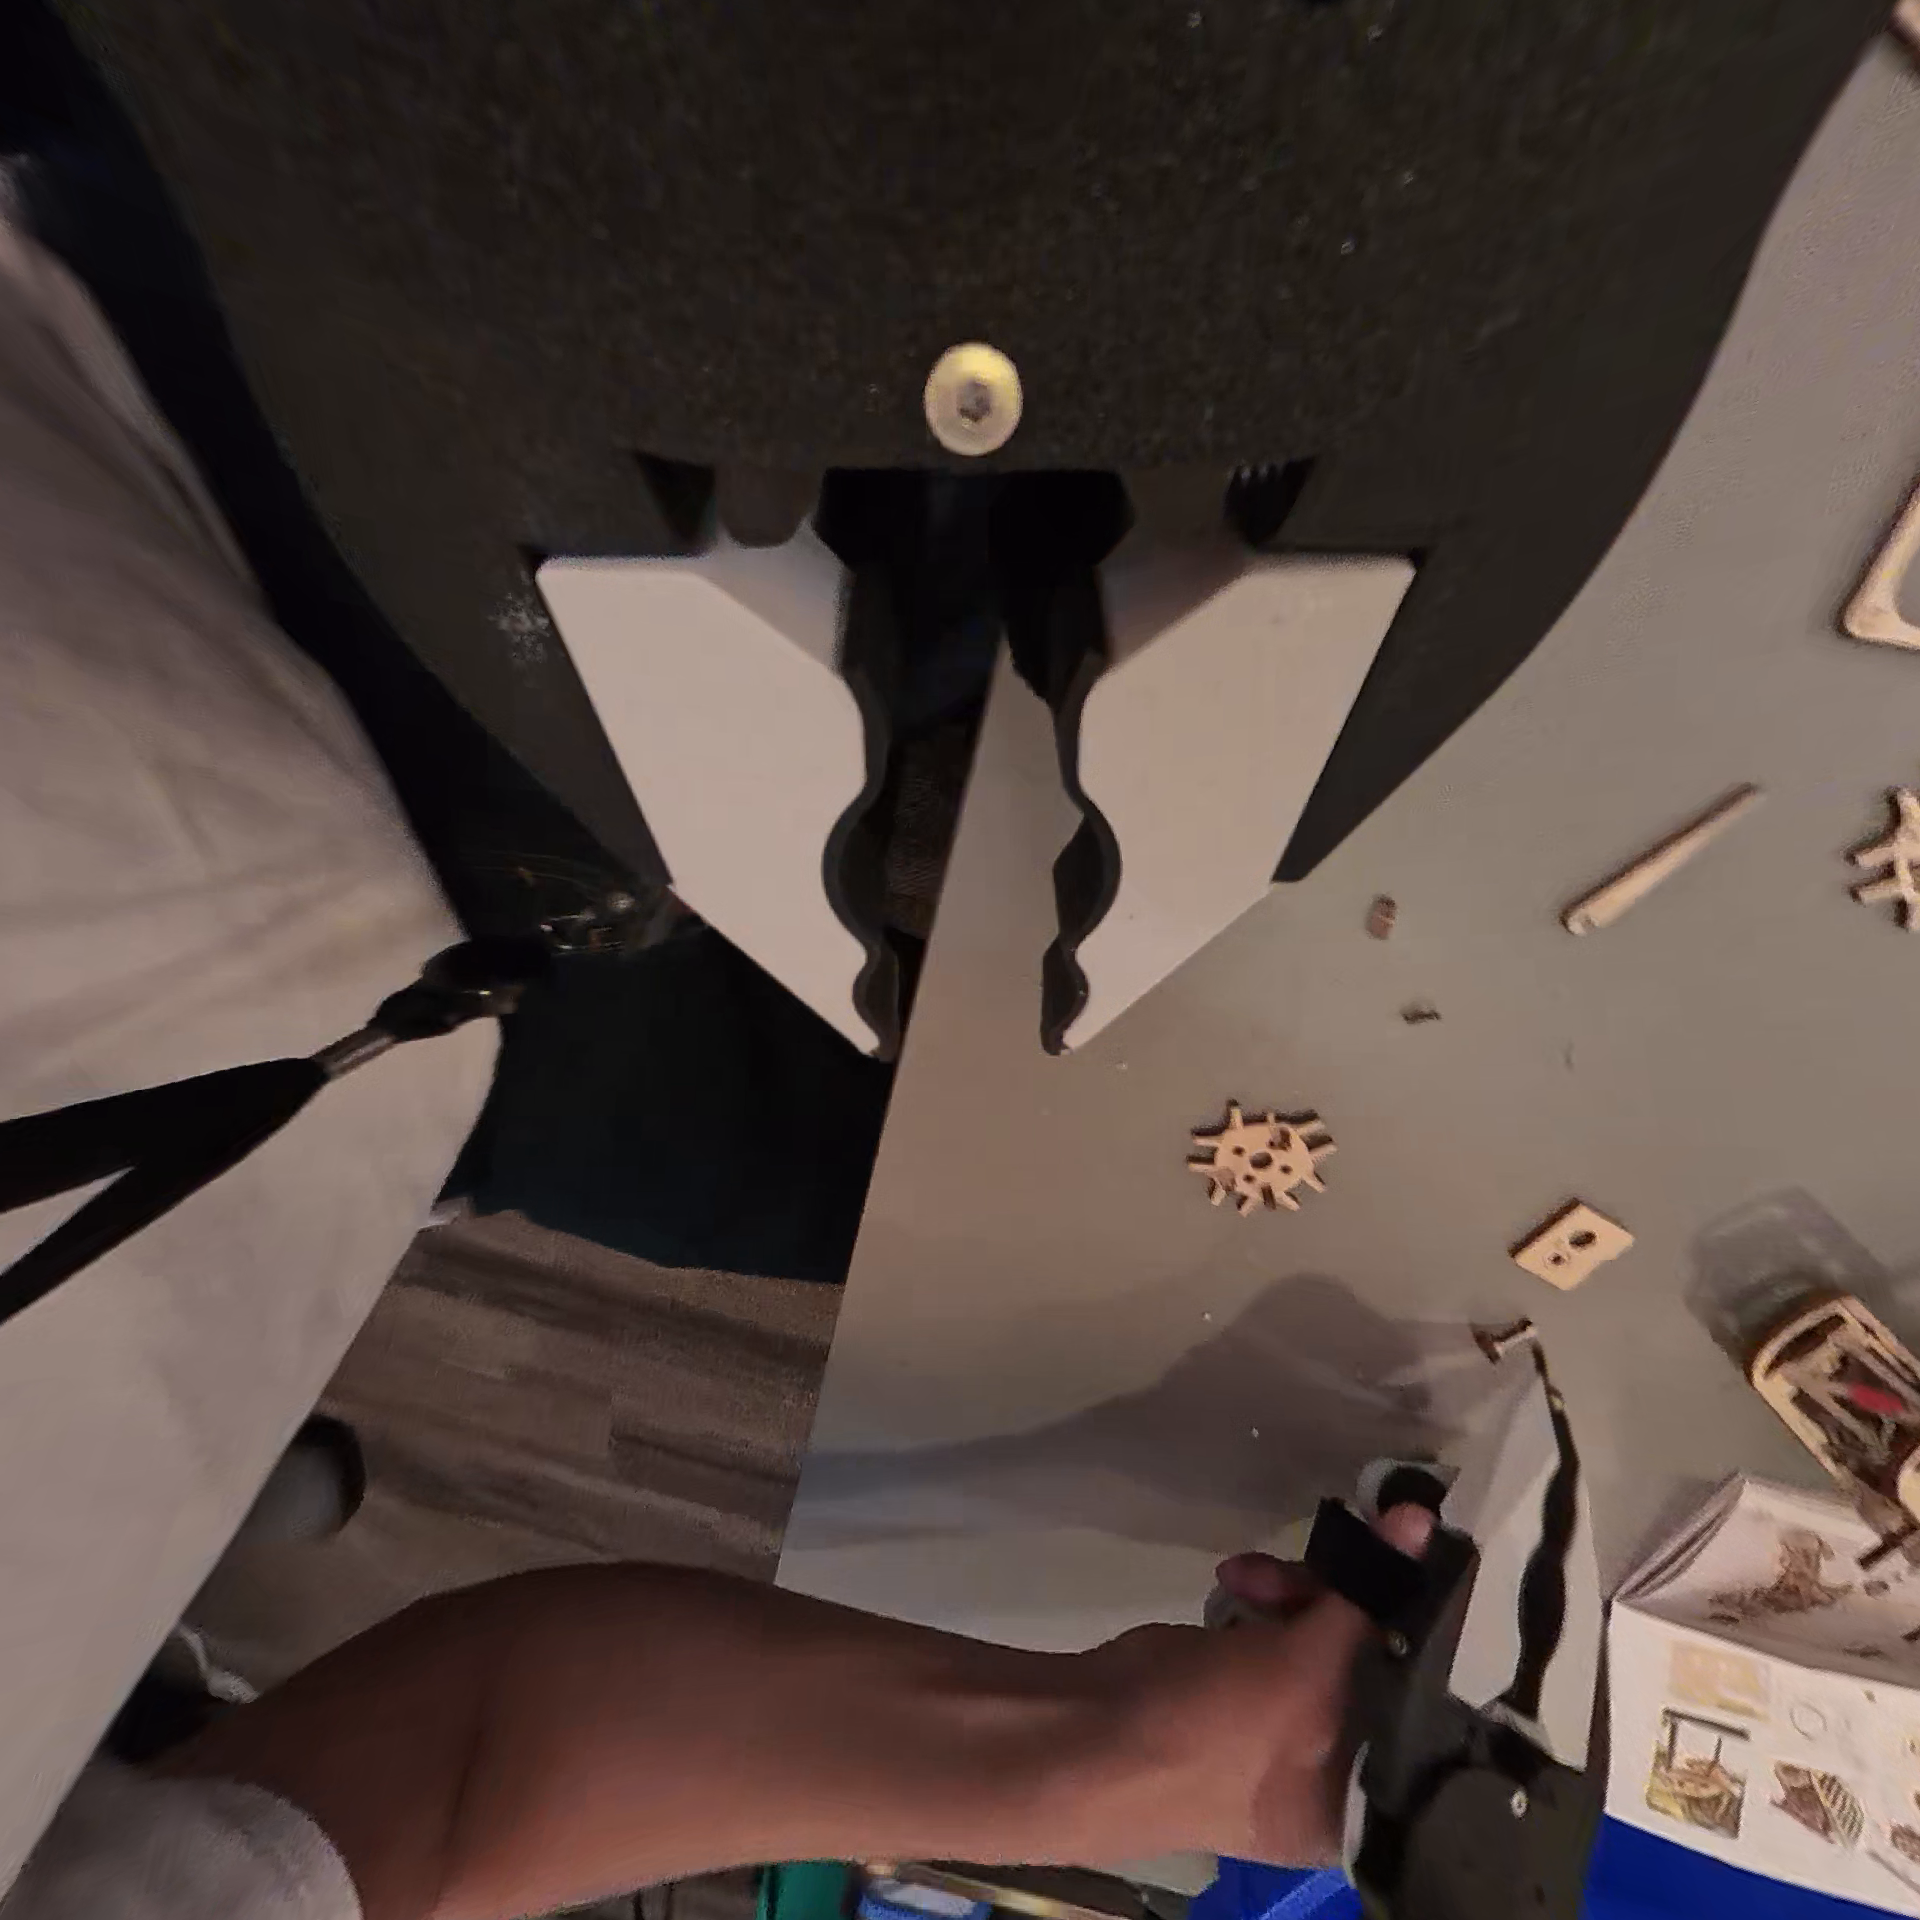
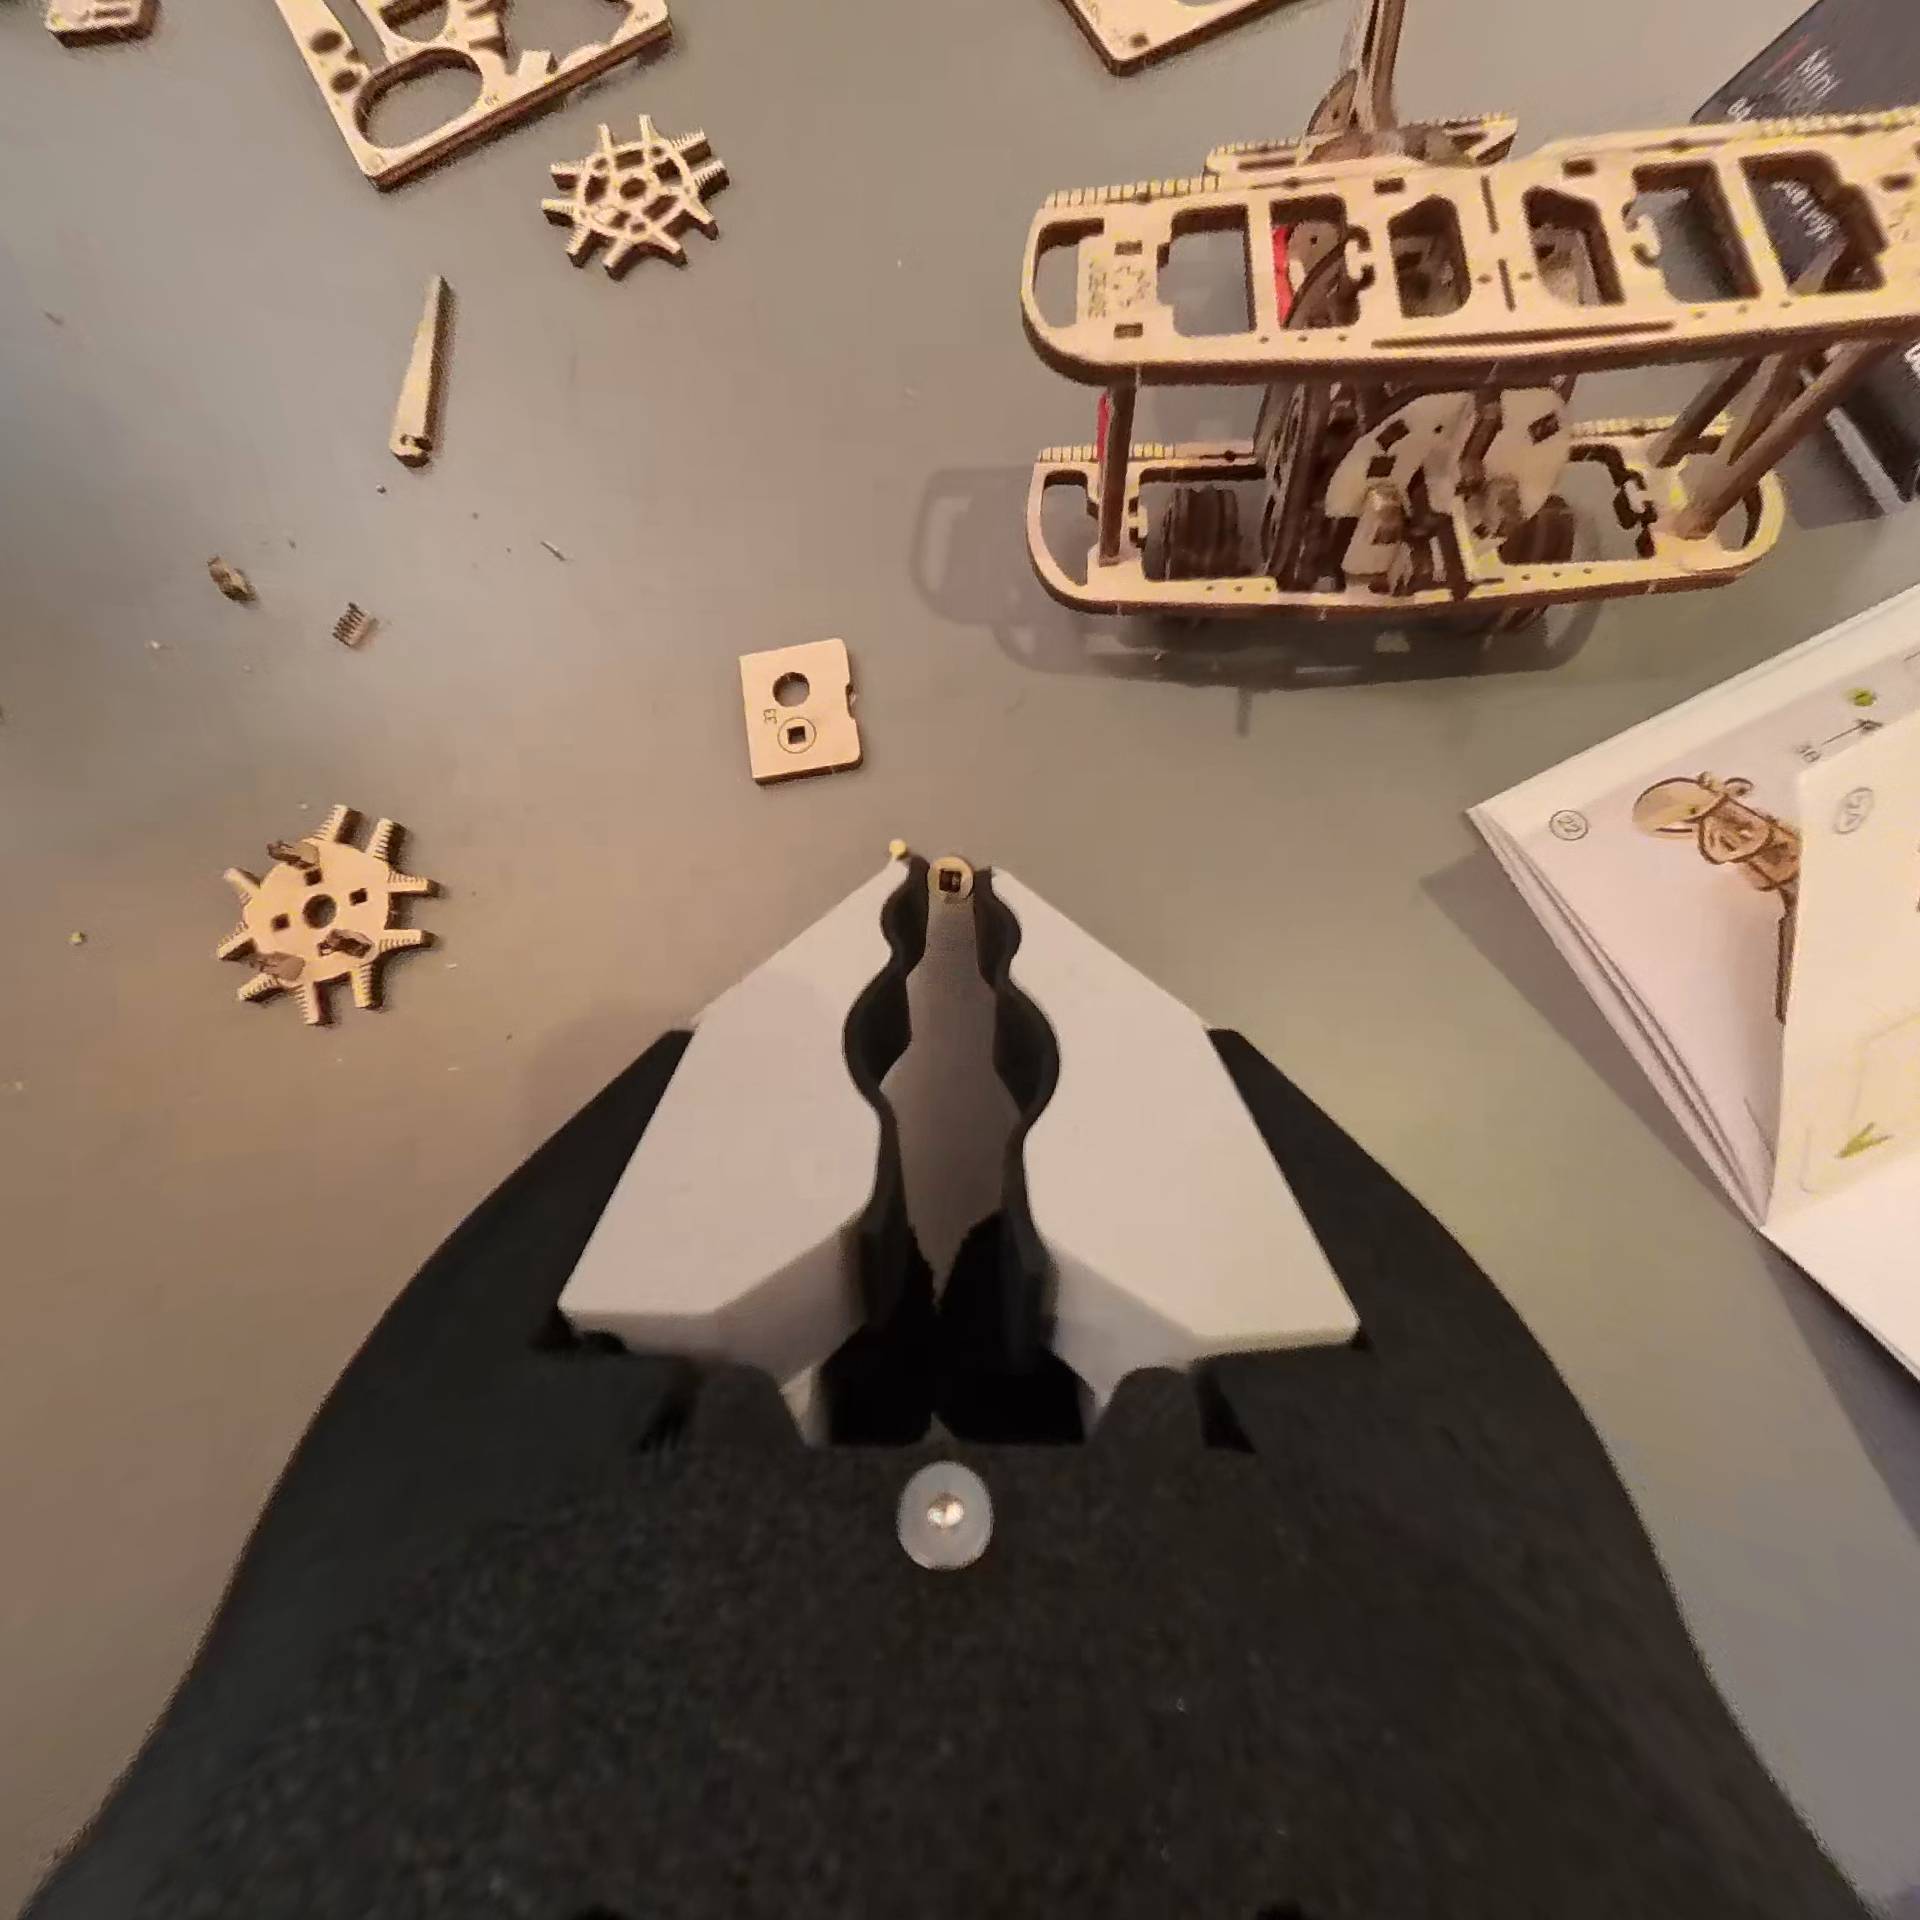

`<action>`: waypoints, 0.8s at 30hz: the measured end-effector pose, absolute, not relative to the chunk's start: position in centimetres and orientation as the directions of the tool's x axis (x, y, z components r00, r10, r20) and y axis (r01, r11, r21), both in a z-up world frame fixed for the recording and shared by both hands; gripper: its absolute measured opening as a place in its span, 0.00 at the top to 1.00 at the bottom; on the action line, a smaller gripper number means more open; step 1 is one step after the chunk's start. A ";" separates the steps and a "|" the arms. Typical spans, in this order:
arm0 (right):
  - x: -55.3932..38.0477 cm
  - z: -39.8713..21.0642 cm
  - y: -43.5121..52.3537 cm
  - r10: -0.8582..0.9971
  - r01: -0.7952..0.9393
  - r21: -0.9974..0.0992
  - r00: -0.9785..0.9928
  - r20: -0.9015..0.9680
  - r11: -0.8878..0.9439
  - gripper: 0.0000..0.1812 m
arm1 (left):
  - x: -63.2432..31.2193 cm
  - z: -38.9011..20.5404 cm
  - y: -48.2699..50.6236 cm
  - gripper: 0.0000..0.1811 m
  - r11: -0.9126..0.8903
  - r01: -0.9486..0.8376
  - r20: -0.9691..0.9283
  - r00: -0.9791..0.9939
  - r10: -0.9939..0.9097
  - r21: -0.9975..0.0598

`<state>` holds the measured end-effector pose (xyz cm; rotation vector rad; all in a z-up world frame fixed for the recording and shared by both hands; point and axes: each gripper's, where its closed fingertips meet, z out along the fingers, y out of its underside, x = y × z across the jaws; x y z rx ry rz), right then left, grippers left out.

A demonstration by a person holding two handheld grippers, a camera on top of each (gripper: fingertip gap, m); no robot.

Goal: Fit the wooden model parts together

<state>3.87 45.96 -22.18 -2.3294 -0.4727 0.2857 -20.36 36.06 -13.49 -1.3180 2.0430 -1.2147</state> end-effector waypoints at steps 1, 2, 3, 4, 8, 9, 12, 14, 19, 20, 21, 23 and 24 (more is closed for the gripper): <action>4.0 -22.2 45.8 0.408 0.248 -0.695 0.910 -0.072 -0.675 0.96 | -20.9 -13.4 35.8 0.86 0.135 -0.520 0.127 -0.437 -0.891 -0.843; 4.1 -22.3 45.7 0.403 0.246 -0.683 0.912 -0.077 -0.687 0.96 | -21.3 -13.3 35.8 0.86 0.103 -0.526 0.142 -0.404 -0.904 -0.844; 4.2 -22.4 45.5 0.399 0.245 -0.670 0.913 -0.084 -0.701 0.96 | -21.6 -13.3 35.8 0.86 0.075 -0.529 0.150 -0.369 -0.917 -0.845; 4.2 -22.7 45.3 0.396 0.244 -0.651 0.913 -0.095 -0.719 0.96 | -21.8 -13.3 35.7 0.87 0.045 -0.527 0.161 -0.339 -0.927 -0.849; 4.1 -22.8 44.9 0.388 0.215 -0.641 0.911 -0.141 -0.737 0.94 | -22.3 -12.8 34.7 0.86 -0.099 -0.480 0.245 -0.252 -0.936 -0.872; 4.0 -22.1 44.7 0.395 0.205 -0.652 0.905 -0.158 -0.730 0.93 | -22.3 -12.8 34.8 0.86 -0.126 -0.465 0.254 -0.224 -0.941 -0.877; 5.4 -18.8 43.5 0.369 0.184 -0.709 0.922 -0.115 -0.681 0.93 | -22.0 -13.2 35.9 0.86 -0.193 -0.431 0.272 -0.131 -0.953 -0.881; 7.6 -16.3 42.1 0.319 0.168 -0.758 0.946 -0.056 -0.631 0.91 | -21.9 -13.7 37.4 0.86 -0.206 -0.423 0.256 -0.066 -0.964 -0.883; 12.7 -15.7 37.9 0.142 0.109 -0.781 0.990 0.027 -0.615 0.84 | -21.5 -15.6 41.5 0.86 -0.246 -0.430 0.254 0.042 -0.966 -0.869; 12.9 -16.9 37.3 0.125 0.111 -0.751 0.991 0.039 -0.651 0.84 | -21.5 -15.9 42.0 0.86 -0.281 -0.432 0.286 0.056 -0.957 -0.857; 12.6 -18.1 36.9 0.116 0.108 -0.727 0.992 0.040 -0.678 0.84 | -21.3 -15.9 42.2 0.86 -0.320 -0.429 0.325 0.064 -0.944 -0.845; 11.5 -20.2 36.8 0.083 0.081 -0.699 0.996 0.032 -0.711 0.85 | -21.1 -15.2 42.3 0.86 -0.362 -0.410 0.367 0.070 -0.928 -0.837; 11.1 -20.9 37.0 0.066 0.068 -0.702 0.997 0.030 -0.709 0.86 | -21.0 -14.7 42.4 0.86 -0.363 -0.403 0.363 0.080 -0.928 -0.840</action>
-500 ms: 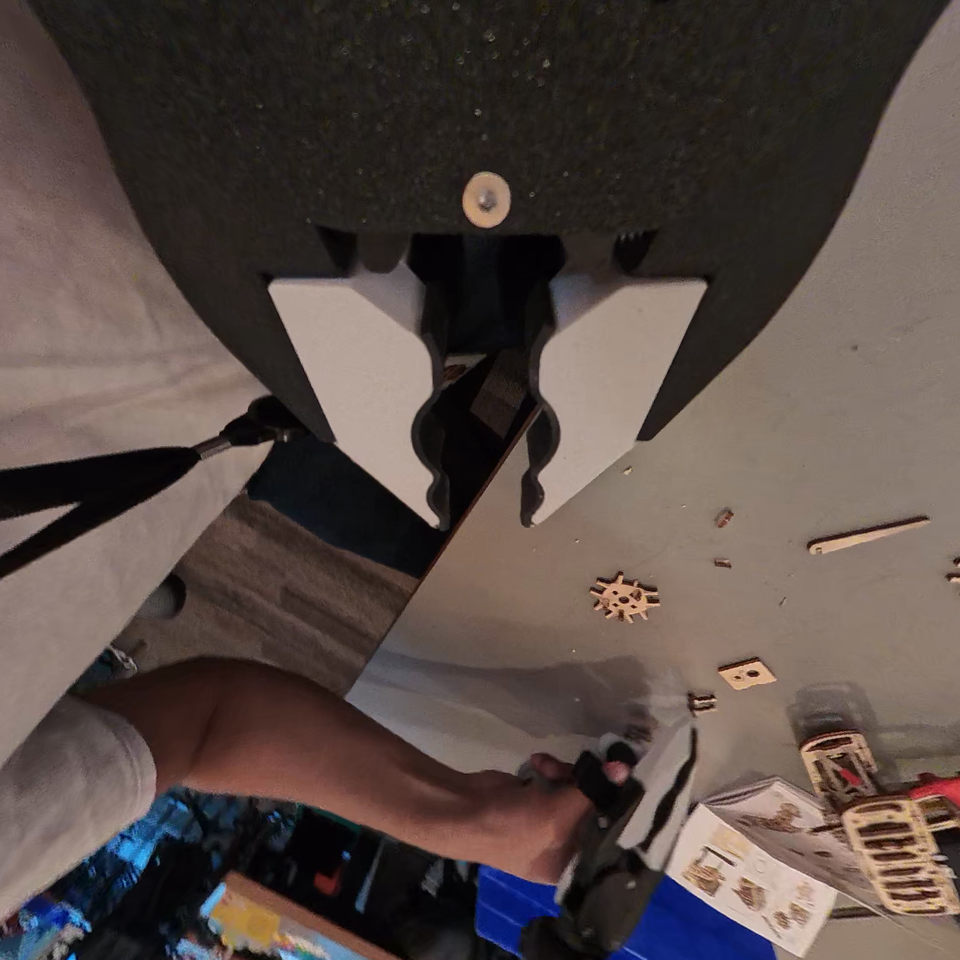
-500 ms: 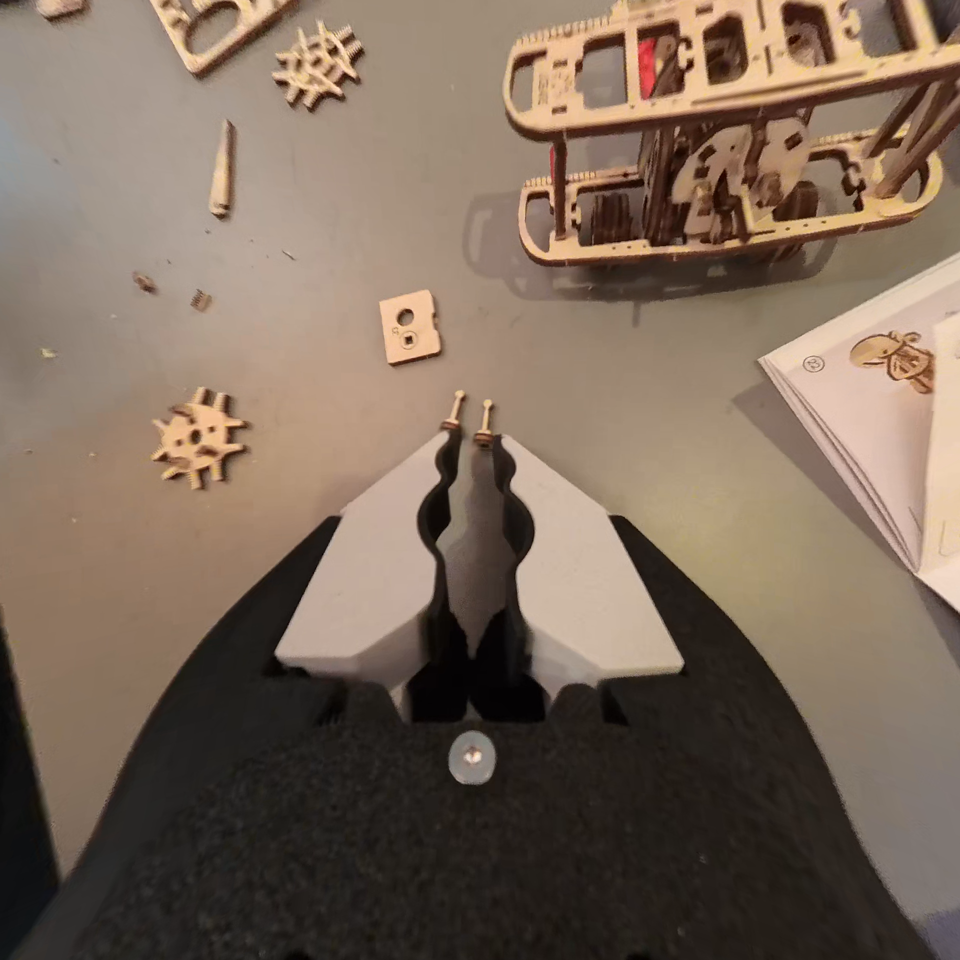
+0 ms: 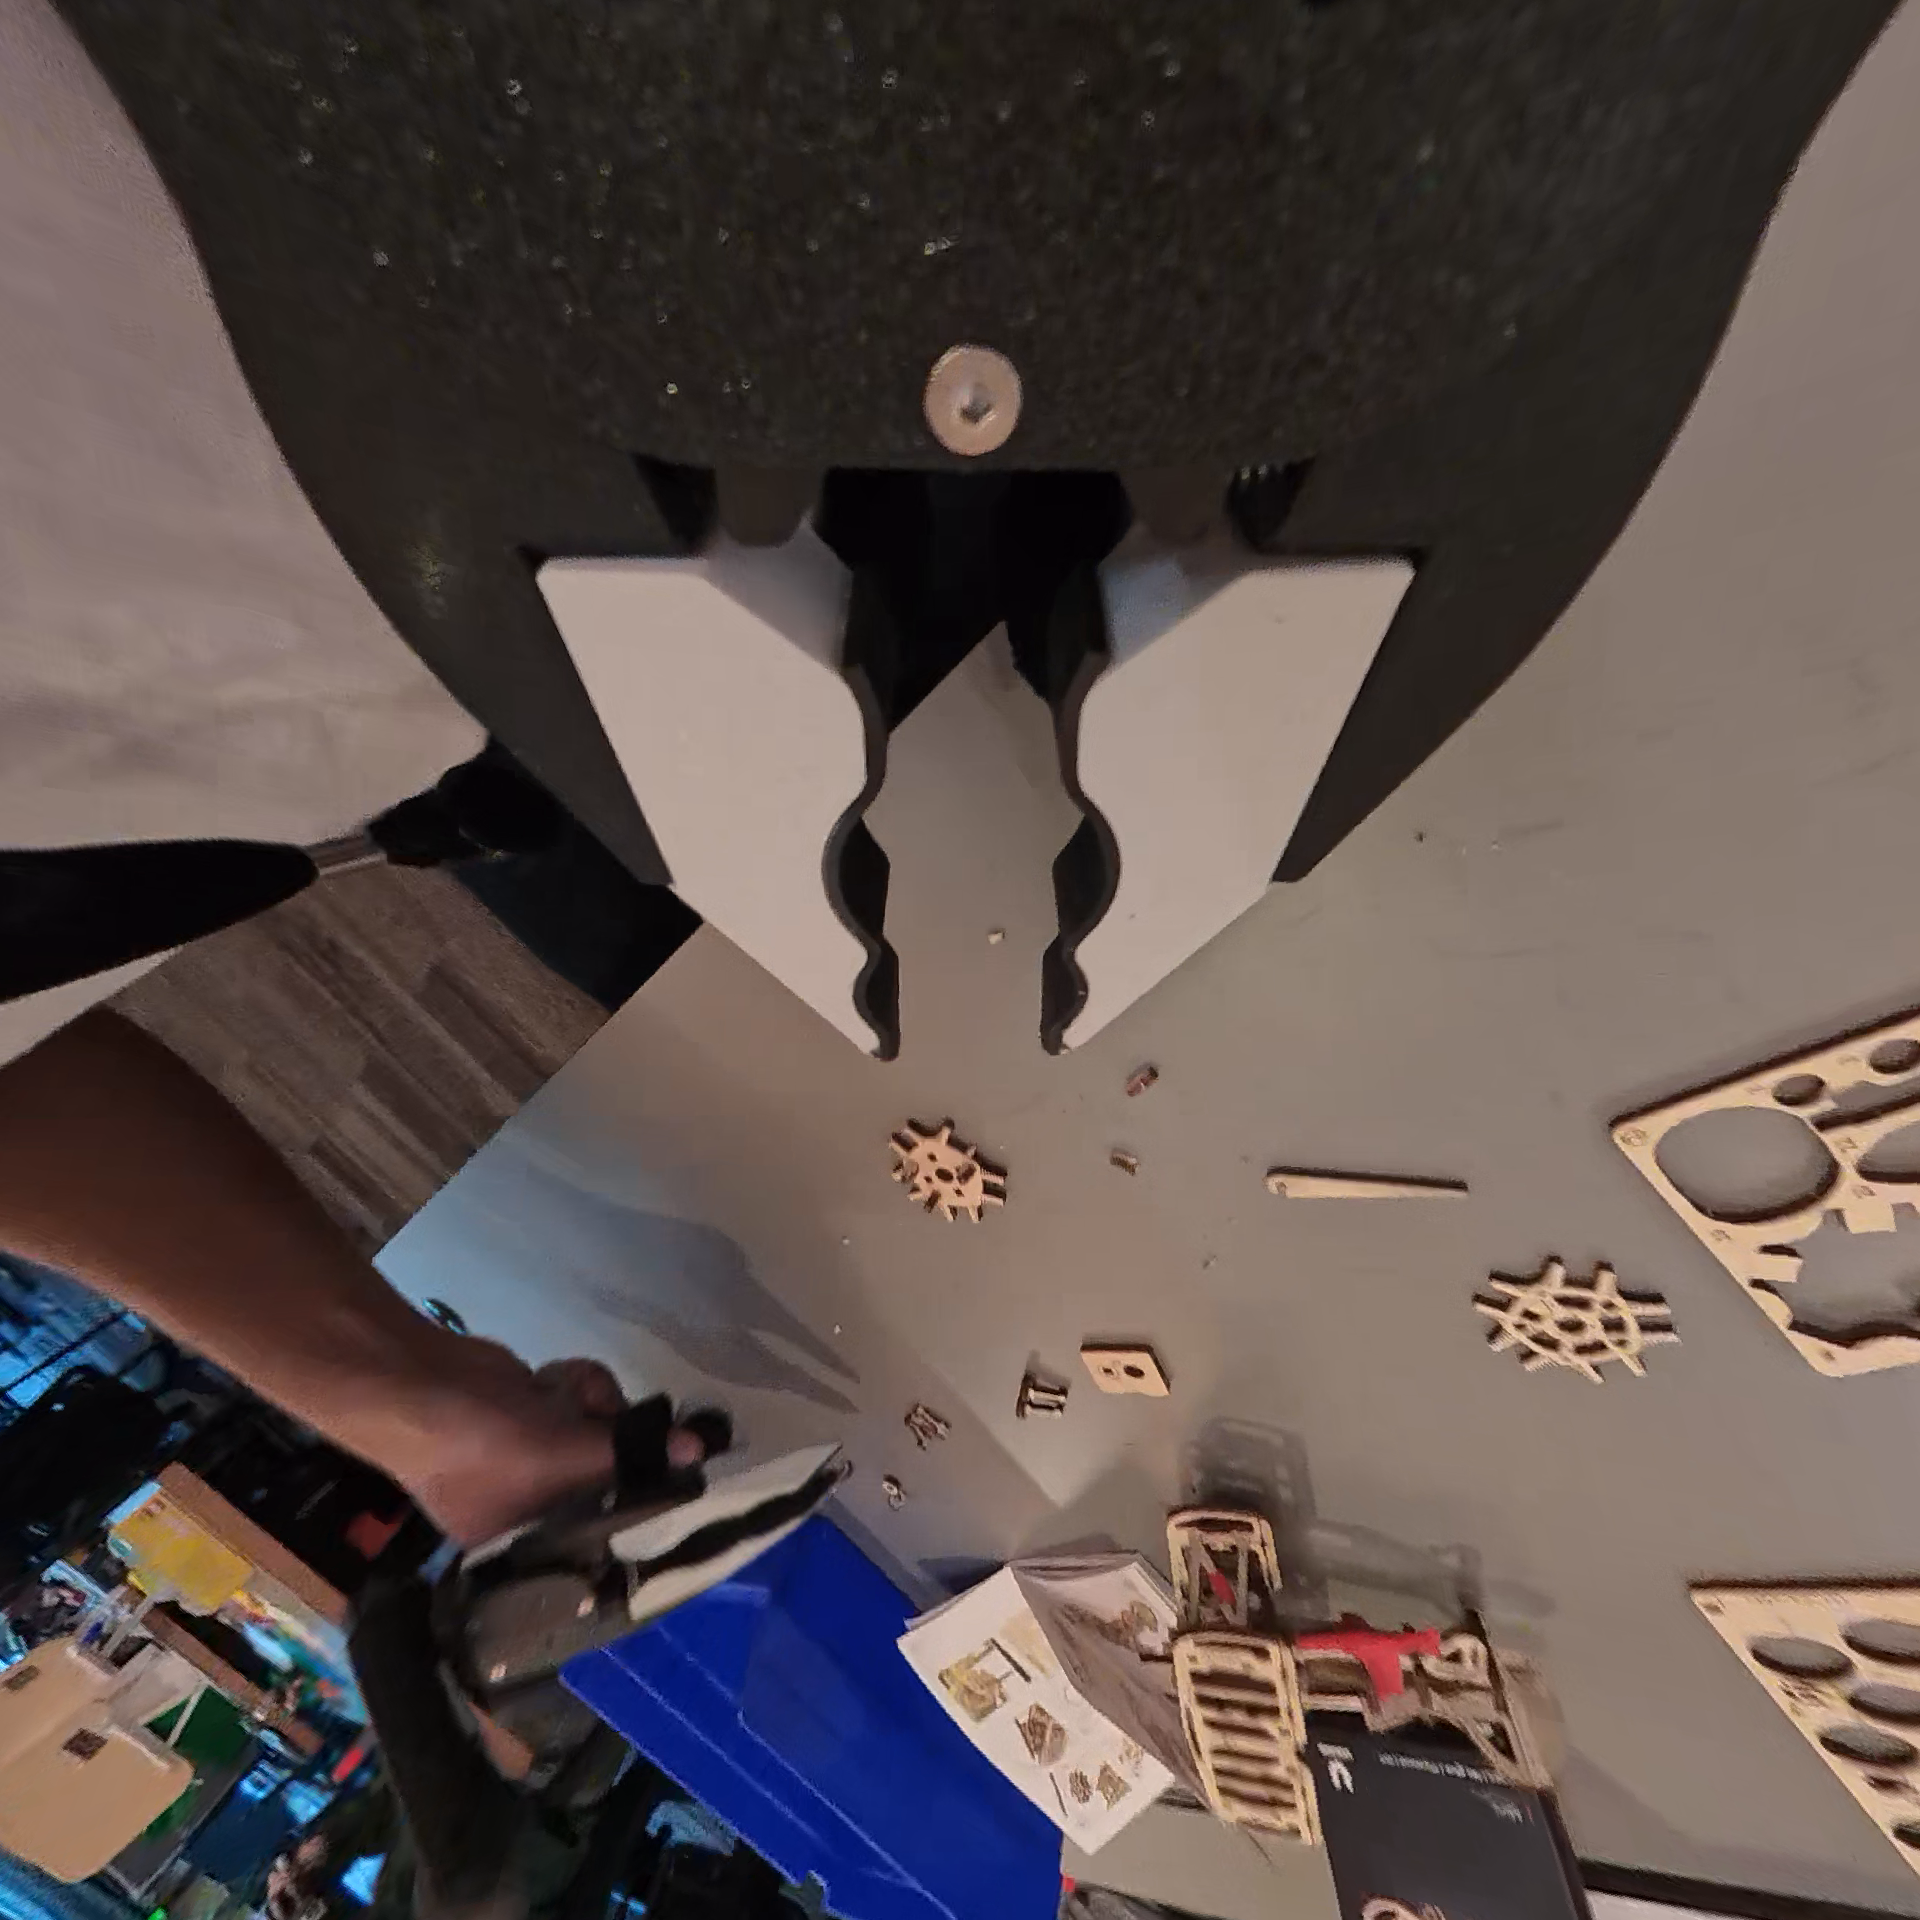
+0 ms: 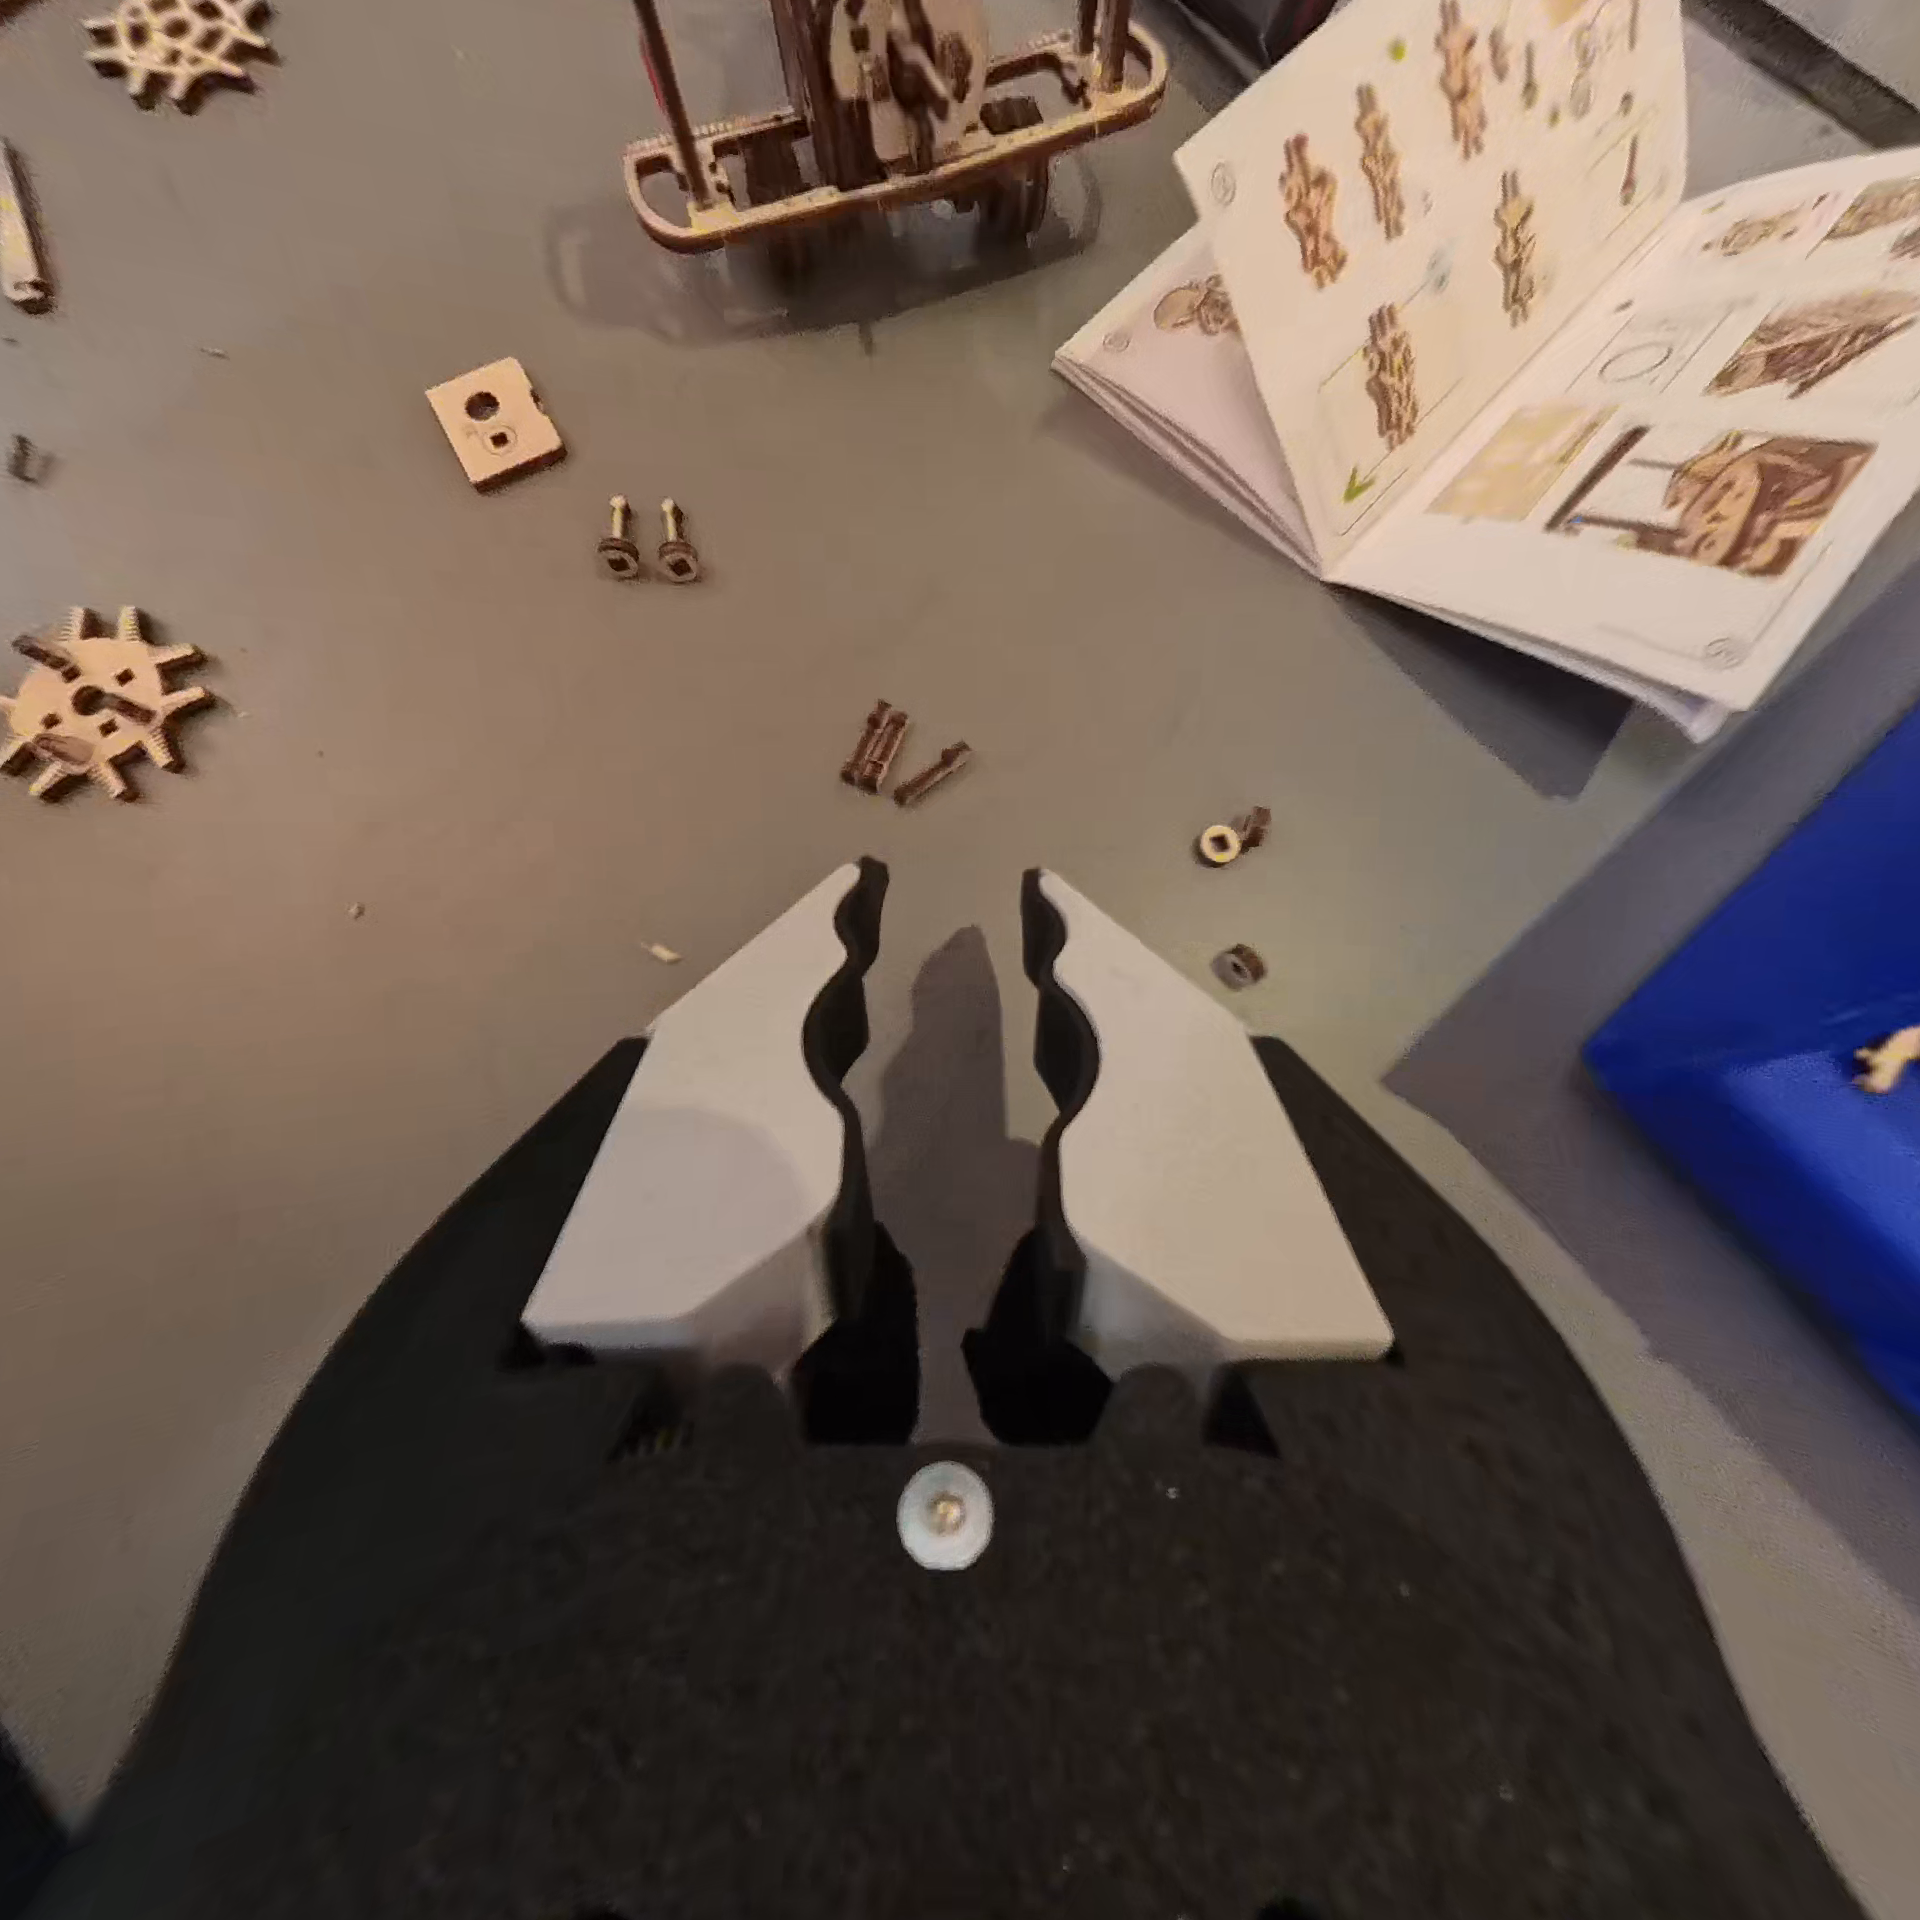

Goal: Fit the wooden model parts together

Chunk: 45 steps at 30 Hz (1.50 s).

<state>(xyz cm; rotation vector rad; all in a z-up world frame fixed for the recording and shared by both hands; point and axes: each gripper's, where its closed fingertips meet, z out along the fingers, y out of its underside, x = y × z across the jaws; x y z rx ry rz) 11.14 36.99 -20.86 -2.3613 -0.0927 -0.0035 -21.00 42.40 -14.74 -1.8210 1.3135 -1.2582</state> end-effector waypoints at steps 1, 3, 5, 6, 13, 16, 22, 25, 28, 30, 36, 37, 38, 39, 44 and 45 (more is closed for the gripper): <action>11.2 -21.3 37.3 0.036 0.049 -0.715 0.999 0.034 -0.697 0.88 | -20.9 -14.2 42.4 0.86 -0.361 -0.392 0.357 0.086 -0.930 -0.846; 11.7 -21.7 38.0 -0.017 0.004 -0.732 1.000 0.022 -0.681 0.90 | -20.8 -13.1 41.7 0.87 -0.358 -0.360 0.361 0.059 -0.931 -0.862; 11.4 -21.8 38.7 -0.008 -0.051 -0.723 0.998 -0.062 -0.689 0.89 | -20.8 -12.5 41.1 0.87 -0.344 -0.348 0.354 0.038 -0.935 -0.872; 11.3 -21.9 39.0 -0.004 -0.075 -0.703 0.995 -0.103 -0.707 0.89 | -20.8 -12.5 40.9 0.87 -0.332 -0.353 0.345 0.027 -0.938 -0.875; 10.4 -23.3 39.6 -0.041 -0.096 -0.618 0.994 -0.103 -0.780 0.93 | -20.8 -11.7 39.4 0.87 -0.274 -0.371 0.299 -0.009 -0.954 -0.887; 10.3 -23.4 39.7 -0.039 -0.074 -0.640 0.997 -0.069 -0.765 1.00 | -21.0 -12.1 39.0 0.88 -0.273 -0.382 0.300 -0.011 -0.954 -0.883; 10.8 -23.2 39.4 -0.034 -0.088 -0.632 0.995 -0.097 -0.770 1.00 | -21.2 -13.3 39.2 0.88 -0.281 -0.409 0.311 -0.007 -0.950 -0.868; 11.3 -22.6 40.1 -0.078 -0.153 -0.650 0.987 -0.143 -0.745 0.95 | -21.1 -14.0 39.8 0.88 -0.304 -0.421 0.332 0.008 -0.943 -0.855; 11.1 -23.3 40.6 -0.097 -0.192 -0.610 0.978 -0.186 -0.768 0.93 | -20.7 -14.5 40.4 0.88 -0.332 -0.427 0.360 0.017 -0.933 -0.841; 11.6 -23.4 40.9 -0.109 -0.184 -0.619 0.982 -0.156 -0.764 0.98 | -20.4 -14.8 40.7 0.91 -0.344 -0.440 0.375 0.017 -0.927 -0.830; 11.5 -23.4 41.0 -0.075 -0.149 -0.613 0.987 -0.145 -0.776 1.00 | -19.5 -14.8 41.1 0.91 -0.366 -0.436 0.406 0.001 -0.914 -0.822; 11.3 -23.2 41.1 -0.066 -0.148 -0.627 0.986 -0.153 -0.765 1.00 | -19.5 -14.9 41.1 0.91 -0.368 -0.437 0.407 0.004 -0.913 -0.821; 10.7 -22.5 41.2 -0.042 -0.162 -0.654 0.980 -0.196 -0.739 1.00 | -19.5 -14.9 41.1 0.91 -0.368 -0.435 0.406 0.005 -0.914 -0.822; 9.6 -21.2 41.6 -0.002 -0.200 -0.691 0.961 -0.276 -0.694 1.00 | -19.5 -14.7 41.0 0.91 -0.364 -0.432 0.402 0.003 -0.916 -0.825; 3.9 -14.0 41.8 0.233 -0.400 -0.767 0.791 -0.565 -0.502 1.00 | -18.5 -13.6 41.0 0.91 -0.327 -0.407 0.357 0.003 -0.934 -0.853; 2.1 -12.6 41.6 0.308 -0.395 -0.794 0.768 -0.561 -0.461 1.00 | -18.1 -13.2 40.9 0.91 -0.355 -0.388 0.382 0.009 -0.924 -0.850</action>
